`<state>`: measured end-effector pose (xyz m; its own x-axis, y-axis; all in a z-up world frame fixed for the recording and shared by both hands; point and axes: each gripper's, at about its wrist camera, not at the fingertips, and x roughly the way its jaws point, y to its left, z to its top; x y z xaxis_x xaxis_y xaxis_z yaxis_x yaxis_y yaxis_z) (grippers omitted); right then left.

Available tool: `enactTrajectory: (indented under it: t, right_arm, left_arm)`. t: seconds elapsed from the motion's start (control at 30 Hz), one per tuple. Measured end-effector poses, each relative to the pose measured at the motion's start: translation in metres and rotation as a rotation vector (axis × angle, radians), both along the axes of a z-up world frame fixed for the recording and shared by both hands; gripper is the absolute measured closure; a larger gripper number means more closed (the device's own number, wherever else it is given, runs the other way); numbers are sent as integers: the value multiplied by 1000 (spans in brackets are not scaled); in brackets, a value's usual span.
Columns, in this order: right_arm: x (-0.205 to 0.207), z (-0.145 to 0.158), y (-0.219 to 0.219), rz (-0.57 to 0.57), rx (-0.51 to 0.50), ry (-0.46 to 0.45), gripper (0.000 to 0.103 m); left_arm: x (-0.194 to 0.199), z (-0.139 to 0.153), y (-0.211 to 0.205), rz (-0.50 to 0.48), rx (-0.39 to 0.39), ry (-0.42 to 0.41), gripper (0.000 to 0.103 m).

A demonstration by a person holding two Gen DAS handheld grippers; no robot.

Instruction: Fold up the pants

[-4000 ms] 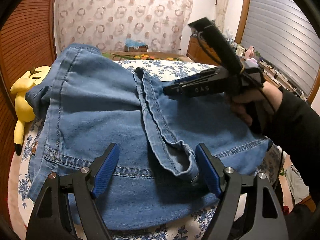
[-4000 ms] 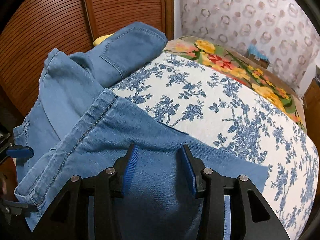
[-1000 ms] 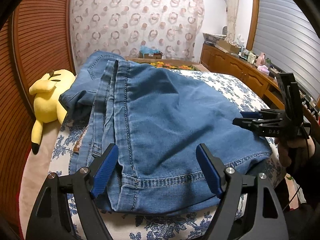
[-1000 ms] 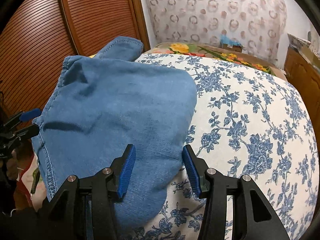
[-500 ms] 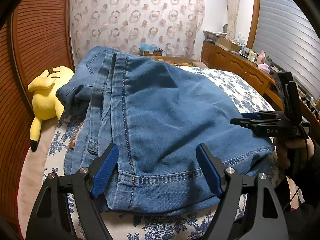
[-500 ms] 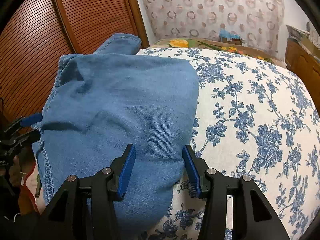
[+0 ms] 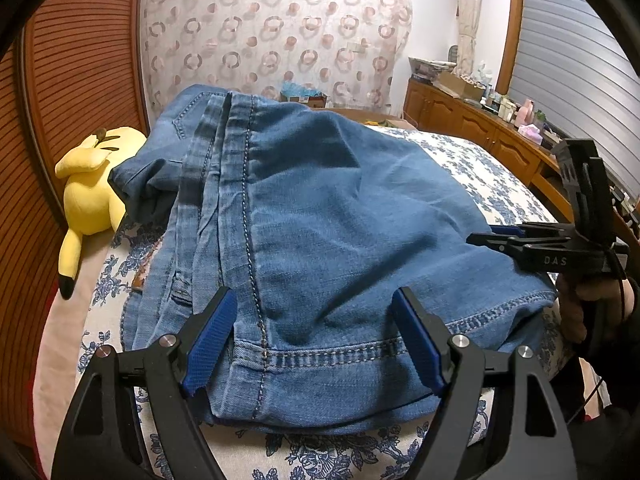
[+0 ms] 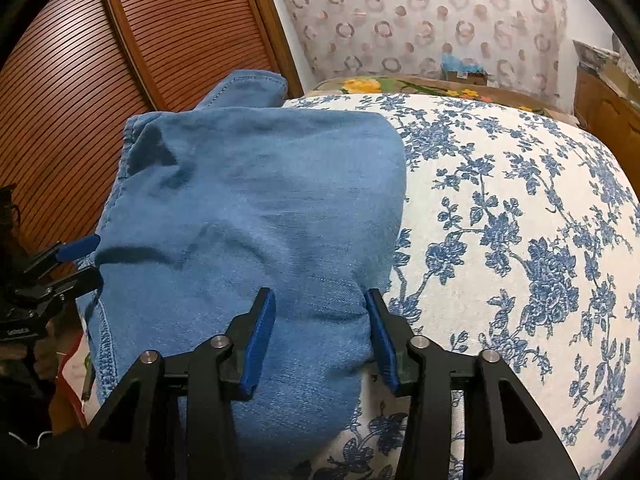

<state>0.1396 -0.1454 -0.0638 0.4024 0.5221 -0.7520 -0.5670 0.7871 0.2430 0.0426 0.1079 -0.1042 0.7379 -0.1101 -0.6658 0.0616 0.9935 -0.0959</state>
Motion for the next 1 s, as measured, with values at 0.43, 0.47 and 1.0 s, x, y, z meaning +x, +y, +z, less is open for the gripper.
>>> enactTrajectory:
  t: [0.43, 0.47, 1.0]
  right_arm:
    - [-15, 30, -7, 15, 47, -140, 91]
    - [-16, 33, -10, 11, 40, -157, 92]
    - [9, 62, -170, -281, -111, -256, 92]
  left_arm:
    - [1, 9, 1, 2, 1, -32, 23]
    - [1, 10, 0, 1, 1, -36, 23]
    - [34, 23, -55, -125, 5, -62, 23]
